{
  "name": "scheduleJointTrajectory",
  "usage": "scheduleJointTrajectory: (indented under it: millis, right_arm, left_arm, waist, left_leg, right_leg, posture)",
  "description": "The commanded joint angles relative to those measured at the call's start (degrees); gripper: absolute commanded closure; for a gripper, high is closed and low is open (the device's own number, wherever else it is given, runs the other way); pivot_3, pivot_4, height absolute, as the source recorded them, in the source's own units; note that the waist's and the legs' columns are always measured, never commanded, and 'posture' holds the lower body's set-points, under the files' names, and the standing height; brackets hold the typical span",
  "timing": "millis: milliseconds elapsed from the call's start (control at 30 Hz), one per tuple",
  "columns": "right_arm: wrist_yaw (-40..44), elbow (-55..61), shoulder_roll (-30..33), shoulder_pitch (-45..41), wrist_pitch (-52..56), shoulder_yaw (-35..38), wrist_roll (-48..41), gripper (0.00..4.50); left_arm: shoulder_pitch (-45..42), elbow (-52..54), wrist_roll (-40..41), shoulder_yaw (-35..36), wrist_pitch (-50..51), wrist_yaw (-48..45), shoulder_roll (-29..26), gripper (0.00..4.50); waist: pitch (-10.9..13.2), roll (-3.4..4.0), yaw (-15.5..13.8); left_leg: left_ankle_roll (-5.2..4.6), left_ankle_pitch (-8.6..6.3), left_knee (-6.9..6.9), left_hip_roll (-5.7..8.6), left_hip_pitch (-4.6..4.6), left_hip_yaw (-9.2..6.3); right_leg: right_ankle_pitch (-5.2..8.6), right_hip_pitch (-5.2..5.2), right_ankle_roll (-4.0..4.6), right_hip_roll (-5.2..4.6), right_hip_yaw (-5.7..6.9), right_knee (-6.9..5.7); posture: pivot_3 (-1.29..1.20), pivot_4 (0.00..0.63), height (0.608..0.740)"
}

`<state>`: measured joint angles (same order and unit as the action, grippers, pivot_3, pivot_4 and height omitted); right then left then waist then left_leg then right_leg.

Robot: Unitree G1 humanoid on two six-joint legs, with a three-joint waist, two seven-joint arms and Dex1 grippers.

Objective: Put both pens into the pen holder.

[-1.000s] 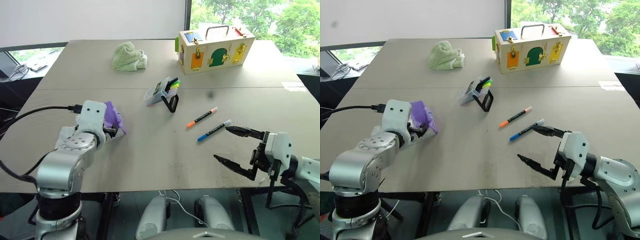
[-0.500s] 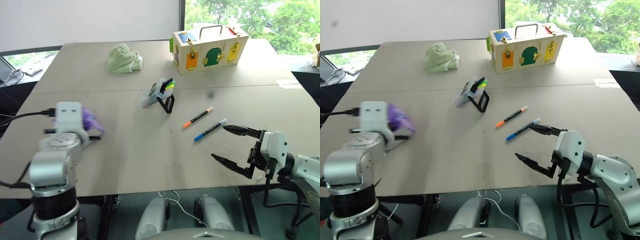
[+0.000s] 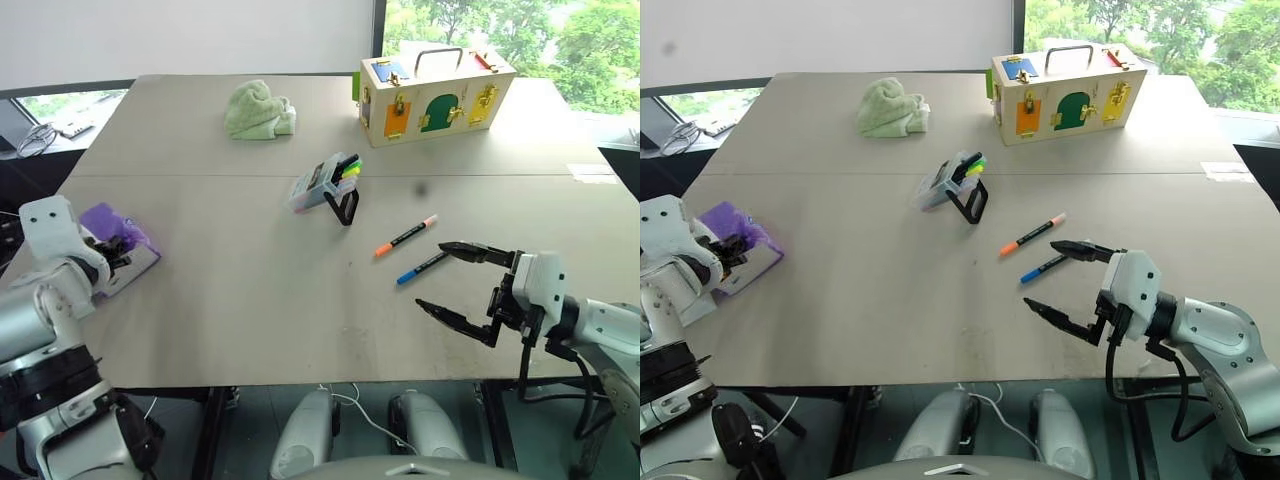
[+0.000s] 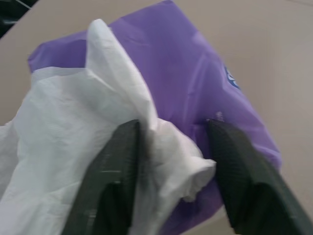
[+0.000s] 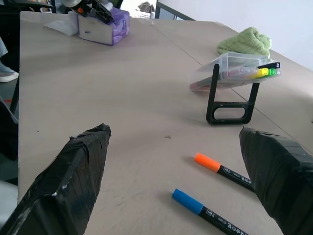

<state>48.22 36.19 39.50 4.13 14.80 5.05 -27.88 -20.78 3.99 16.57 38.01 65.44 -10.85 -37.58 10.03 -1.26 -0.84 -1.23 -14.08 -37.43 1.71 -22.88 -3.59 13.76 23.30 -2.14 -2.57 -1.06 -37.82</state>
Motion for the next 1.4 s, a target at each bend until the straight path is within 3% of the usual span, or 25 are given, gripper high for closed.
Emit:
scheduleJointTrajectory:
  millis: [33, 233, 300, 467, 633, 767, 867, 967, 1033, 1167, 1400]
  right_arm:
    - [-1.4, 1.6, 0.0, 1.0, 0.2, 1.0, 0.4, 0.00]
    - [-1.7, 0.7, 0.2, 2.7, 0.1, 2.3, 0.5, 0.00]
    - [-1.9, 1.2, 0.3, 4.3, -0.3, 3.2, 0.8, 0.00]
    - [-2.6, 2.5, 0.1, 7.0, -1.3, 4.4, 1.9, 0.00]
    - [-4.0, 3.6, -0.6, 8.4, -1.7, 4.2, 3.0, 0.00]
    - [-4.7, 3.8, -1.1, 8.7, -2.1, 3.7, 3.8, 0.00]
    - [-4.8, 3.7, -1.3, 8.7, -2.4, 3.5, 4.0, 0.00]
    - [-4.6, 3.2, -1.3, 8.3, -2.5, 3.4, 4.0, 0.00]
    - [-4.2, 2.8, -1.3, 7.9, -2.6, 3.3, 3.9, 0.00]
    - [-3.1, 1.8, -1.1, 6.8, -2.7, 3.2, 3.6, 0.00]
    - [-1.4, 0.0, -1.1, 4.4, -3.0, 1.9, 3.5, 0.00]
  left_arm:
    - [0.7, 4.4, 5.0, 2.3, -1.0, -5.6, -1.5, 1.76]
    - [2.9, 14.5, 21.7, 2.5, 1.7, -21.9, -4.1, 1.76]
    - [2.7, 19.4, 26.5, -1.2, 2.9, -24.8, -4.3, 1.76]
    - [3.2, 15.2, 17.2, -8.8, -6.1, -18.5, -4.1, 1.76]
    - [3.7, 18.8, 17.9, -14.6, -7.7, -18.9, -2.8, 1.76]
    - [3.1, 15.5, 11.4, -17.8, -8.0, -11.3, -2.4, 1.76]
    - [2.6, 16.6, 11.2, -15.5, -5.2, -6.6, 0.1, 1.76]
    - [3.5, 20.5, 13.3, -13.2, -1.7, -4.2, 2.9, 1.00]
    - [3.4, 23.4, 13.5, -11.9, -0.1, -1.5, 5.2, 0.07]
    - [2.6, 25.5, 13.4, -6.8, 2.4, 2.6, 7.9, 0.07]
    - [4.8, 17.5, 15.5, -2.3, 3.5, -4.0, 1.5, 0.07]
  waist:
    - [0.0, 0.00, 0.0]
    - [0.0, -0.07, 0.0]
    - [0.0, -0.06, 0.0]
    - [0.0, -0.03, 0.2]
    - [0.0, -0.03, 0.2]
    - [0.0, -0.04, 0.0]
    - [0.0, -0.04, 0.1]
    - [0.0, -0.06, 0.1]
    - [0.0, -0.06, 0.1]
    - [0.0, -0.07, 0.1]
    - [0.0, -0.07, 0.1]
  left_leg:
    - [-0.03, -0.02, 0.00, 0.00, -0.01, 0.01]
    - [0.07, 0.04, 0.00, 0.00, -0.06, 0.02]
    - [0.07, 0.04, 0.01, 0.00, -0.05, 0.02]
    - [-0.06, -0.03, 0.02, 0.00, -0.02, 0.05]
    - [-0.06, -0.03, 0.06, -0.04, 0.01, 0.10]
    - [-0.07, -0.02, 0.04, 0.00, -0.01, 0.10]
    - [-0.08, -0.03, 0.05, -0.03, 0.00, 0.07]
    - [-0.07, -0.03, 0.04, -0.03, -0.01, 0.09]
    - [-0.07, -0.02, 0.03, -0.01, -0.01, 0.09]
    - [-0.04, -0.01, 0.01, -0.01, 0.00, 0.05]
    - [0.03, 0.03, 0.01, -0.03, 0.04, 0.10]
  right_leg:
    - [0.00, 0.00, 0.00, -0.01, 0.00, 0.01]
    - [0.00, 0.03, 0.01, -0.03, 0.00, 0.04]
    - [0.01, 0.03, 0.01, -0.02, -0.02, 0.04]
    - [0.01, 0.02, 0.02, 0.01, -0.04, 0.00]
    - [0.01, 0.06, 0.03, 0.10, -0.13, -0.02]
    - [0.01, 0.04, 0.02, 0.05, -0.11, 0.00]
    - [0.02, 0.05, 0.03, 0.11, -0.10, -0.03]
    - [0.01, 0.05, 0.02, 0.11, -0.10, -0.03]
    - [0.01, 0.05, 0.02, 0.08, -0.10, -0.02]
    - [0.01, 0.04, 0.02, 0.11, -0.05, -0.05]
    - [0.01, 0.04, 0.03, 0.19, -0.03, -0.07]
  posture:
    - [0.00, 0.150, 0.740]
    - [0.00, 0.150, 0.740]
    - [0.00, 0.150, 0.740]
    - [0.00, 0.150, 0.740]
    - [0.00, 0.150, 0.740]
    - [0.00, 0.150, 0.740]
    - [0.00, 0.150, 0.740]
    - [0.00, 0.150, 0.740]
    - [0.00, 0.150, 0.740]
    - [0.00, 0.150, 0.740]
    - [0.00, 0.150, 0.740]
